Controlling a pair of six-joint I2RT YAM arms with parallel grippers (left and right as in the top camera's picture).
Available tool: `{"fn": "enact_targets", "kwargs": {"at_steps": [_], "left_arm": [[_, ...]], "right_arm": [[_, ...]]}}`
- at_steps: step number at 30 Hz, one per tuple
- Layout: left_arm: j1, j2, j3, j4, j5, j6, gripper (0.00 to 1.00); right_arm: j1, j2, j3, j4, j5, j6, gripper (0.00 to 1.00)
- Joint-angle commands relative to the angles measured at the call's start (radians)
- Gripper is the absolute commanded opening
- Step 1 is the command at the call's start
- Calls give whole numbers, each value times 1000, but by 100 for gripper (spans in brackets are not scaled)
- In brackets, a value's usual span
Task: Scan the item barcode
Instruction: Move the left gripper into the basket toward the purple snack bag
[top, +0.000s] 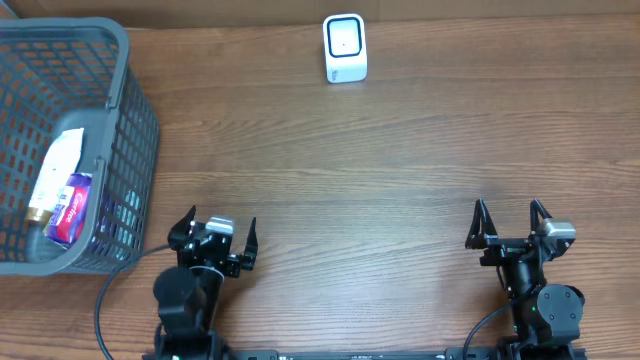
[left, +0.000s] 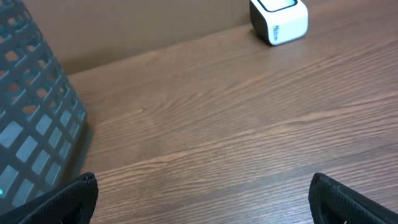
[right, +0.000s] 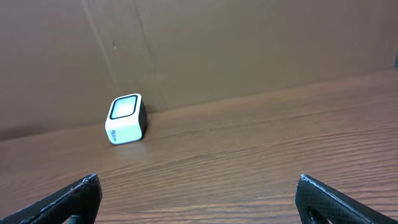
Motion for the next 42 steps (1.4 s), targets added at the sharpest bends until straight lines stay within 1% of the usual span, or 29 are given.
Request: {"fn": "enact_targets", "kwargs": {"at_steps": [1,2,6,9,15,17,22,24,27,29,30,33,36,39,42], "left_arm": [[4,141,151,-9,23,-21,100],[4,222,211,-31,34,-21,100],[4,378,336,-61,49,-21,100],[4,460,417,-87,50,-21,100],[3,544,618,-252,62,-4,100],[4,580,705,-324,65,25,100],[4,639,845,-440,68,33,100],[4,661,904,-506,100,73,100],[3,732,1088,-657,185,183,100],[3,768,1189,-724,211,216,100],[3,798,1273,-778,212,219,100],[4,864,1444,-907,211,227,100],[4,956,1646,-1068,209,255,100],[4,1050,1822,-1220,209,287,100],[3,1111,1955,-1331,227,286,100]], "right_arm": [[3,-11,16,-7,-50,25,100],[3,-11,45,-36,-56,25,100],[3,-11,105,-112,-56,24,100],[3,-11,153,-144,-71,21,100],[3,5,283,-237,-71,20,100],[3,42,342,-281,-71,20,100],[3,144,451,-316,-80,19,100],[3,192,500,-316,-116,-5,100],[3,345,666,-378,-161,-13,100],[3,428,758,-449,-161,-13,100],[3,480,817,-499,-161,-13,100],[3,590,946,-618,-161,-13,100],[3,753,1152,-803,-161,-19,100],[3,906,1352,-963,-163,-59,100],[3,1028,1509,-1088,-175,-65,100]]}}
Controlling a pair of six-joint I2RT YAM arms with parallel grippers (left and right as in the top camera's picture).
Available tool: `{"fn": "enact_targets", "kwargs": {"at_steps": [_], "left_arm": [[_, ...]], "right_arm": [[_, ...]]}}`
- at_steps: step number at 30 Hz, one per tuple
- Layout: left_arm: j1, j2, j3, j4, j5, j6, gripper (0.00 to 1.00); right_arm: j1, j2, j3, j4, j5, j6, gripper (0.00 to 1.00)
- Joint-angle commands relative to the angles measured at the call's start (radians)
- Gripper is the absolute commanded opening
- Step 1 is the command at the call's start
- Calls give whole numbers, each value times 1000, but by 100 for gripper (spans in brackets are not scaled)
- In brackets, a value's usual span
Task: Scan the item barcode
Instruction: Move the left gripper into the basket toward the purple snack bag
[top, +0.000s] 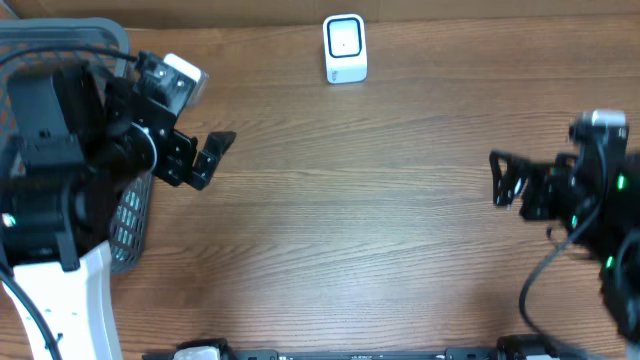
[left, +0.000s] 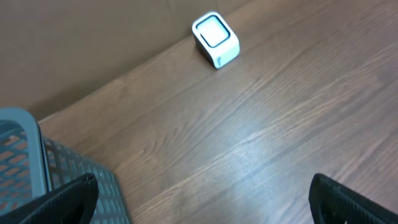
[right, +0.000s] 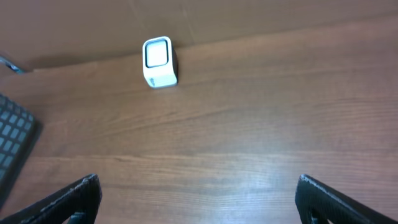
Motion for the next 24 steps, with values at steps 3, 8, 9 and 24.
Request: {"fn": "enact_targets", "kwargs": {"at_steps": [3,8,9,24], "left_arm": [[3,66,150,-84,101,13,99],[3,68,150,-106,245,-192,99],[4,68,150,-105,248,-204,99],[299,110,160,44,-344,-668,96]], "right_arm": [[3,182,198,-82,-57,-22,100],[3,276,198,-74,-265,-23,100],[3,288,198,-75,-271,-23,100],[3,337,196,-82,-267,-26,100]]}}
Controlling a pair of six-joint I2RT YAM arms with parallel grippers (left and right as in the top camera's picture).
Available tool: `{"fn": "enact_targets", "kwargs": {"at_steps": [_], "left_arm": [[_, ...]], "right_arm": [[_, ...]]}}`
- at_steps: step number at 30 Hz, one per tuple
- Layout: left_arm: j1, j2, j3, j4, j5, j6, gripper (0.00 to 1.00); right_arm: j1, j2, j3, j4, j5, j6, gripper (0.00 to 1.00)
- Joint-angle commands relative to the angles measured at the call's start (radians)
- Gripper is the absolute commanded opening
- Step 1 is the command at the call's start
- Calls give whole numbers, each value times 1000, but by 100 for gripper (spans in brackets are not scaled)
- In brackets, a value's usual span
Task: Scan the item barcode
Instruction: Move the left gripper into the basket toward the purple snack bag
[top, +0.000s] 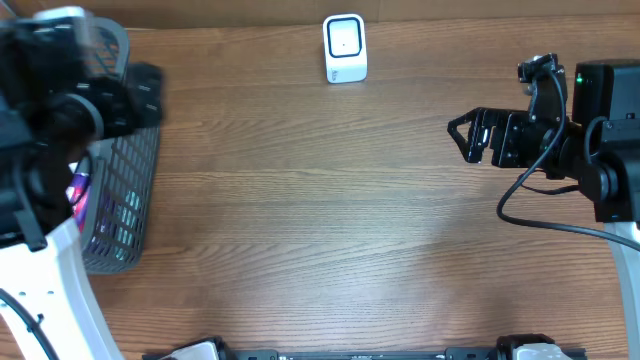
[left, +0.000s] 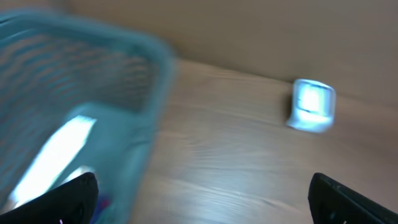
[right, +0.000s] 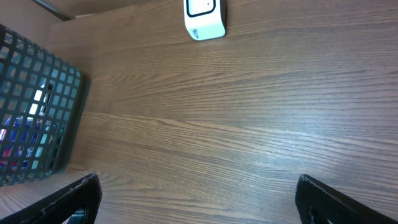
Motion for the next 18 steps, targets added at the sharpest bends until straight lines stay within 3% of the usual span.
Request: {"fn": "enact_targets", "kwargs": {"at_steps": [1,6,7,8,18], "left_arm": [[113,36,21,-35,-117,-82,91],[260,128,19,-117,-108,-135,84],[288,150,19,-139,-102,-141,87],[313,172,19,-163,-102,-157,100],[402,252,-41,-198,-110,-163,100]], "right_arm": [[3,-2,18,4,-9,-8,100],[3,8,14,-2,-8,-9,100],[3,11,11,-2,-8,-9,100],[3,19,10,-6,-9,-9,100],[3,82,10,-40,-9,-9,100]]}}
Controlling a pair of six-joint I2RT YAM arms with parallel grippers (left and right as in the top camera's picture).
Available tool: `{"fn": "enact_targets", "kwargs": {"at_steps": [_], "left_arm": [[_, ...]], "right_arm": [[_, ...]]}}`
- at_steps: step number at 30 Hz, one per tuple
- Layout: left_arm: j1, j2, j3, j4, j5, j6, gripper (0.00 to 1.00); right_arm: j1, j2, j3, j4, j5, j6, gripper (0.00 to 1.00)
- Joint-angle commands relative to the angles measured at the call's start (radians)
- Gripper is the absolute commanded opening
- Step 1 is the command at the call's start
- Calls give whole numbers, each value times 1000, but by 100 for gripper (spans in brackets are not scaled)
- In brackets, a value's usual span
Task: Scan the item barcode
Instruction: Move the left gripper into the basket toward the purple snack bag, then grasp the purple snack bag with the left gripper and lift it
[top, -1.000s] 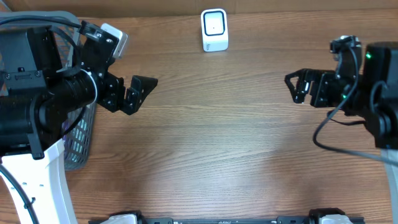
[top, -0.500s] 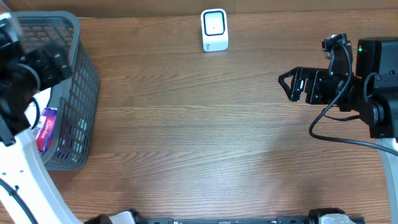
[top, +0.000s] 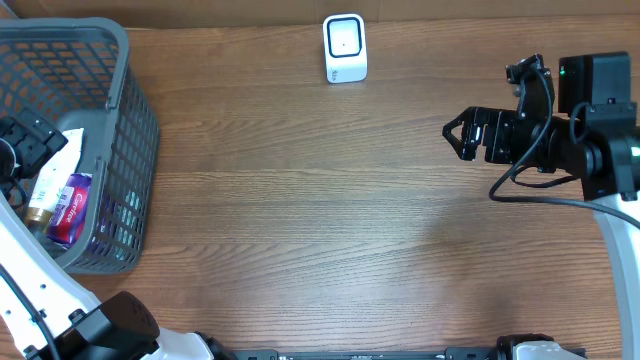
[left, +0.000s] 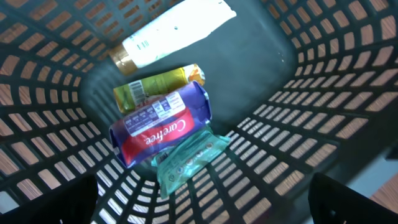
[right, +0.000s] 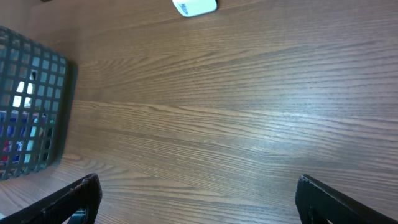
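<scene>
Looking down into the grey mesh basket (left: 323, 93), I see a white tube (left: 177, 30), a yellow-green item (left: 155, 86), a purple and red pack (left: 160, 123) with a barcode label, and a teal pouch (left: 186, 160). My left gripper (left: 202, 208) hangs open above them, holding nothing. The white barcode scanner (top: 345, 48) stands at the table's far edge. My right gripper (top: 458, 135) is open and raised over the right side of the table, with nothing between its fingers.
The basket (top: 120, 140) takes up the table's left end, and its tall walls surround my left gripper. A brown cardboard wall runs behind the scanner (right: 194, 6). Wood tabletop (top: 330, 210) lies between basket and right arm.
My left gripper has moved from beside the basket's rim to over its inside, facing down at the items. The right gripper has shifted only slightly.
Both grippers first rested open at the table's near edge. Then both arms were raised, the left near the basket, the right at the right side. The left then stood by the basket's rim and now looks down into it; the right hovers.
</scene>
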Motion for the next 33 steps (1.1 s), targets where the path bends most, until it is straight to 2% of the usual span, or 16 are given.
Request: {"fn": "enact_targets", "kwargs": {"at_steps": [1,7,12,17,19,22,23,26,33], "left_arm": [[17,-8,-59,19,-10,6,100],[17,-8,-212,101,-79,29,100],[17,5,-371,212,-239,29,100],[16,8,-423,247,-237,37,100],[16,8,-443,301,-213,128,100],[16,8,-490,404,-49,333,100],[16,9,-508,440,-14,365,100],[16,15,-559,520,-9,400,99],[8,48,-566,503,62,442,100]], "right_arm": [[3,8,11,0,-9,-8,100],[4,31,10,-4,-10,-8,100],[6,40,10,-11,-10,-8,100],[6,40,10,-5,-9,-8,100],[6,40,10,-5,-10,-8,100],[6,40,10,6,-10,-6,100],[6,40,10,7,-10,-6,100],[6,40,10,7,-10,-7,100],[6,40,10,28,-10,-7,100]]}}
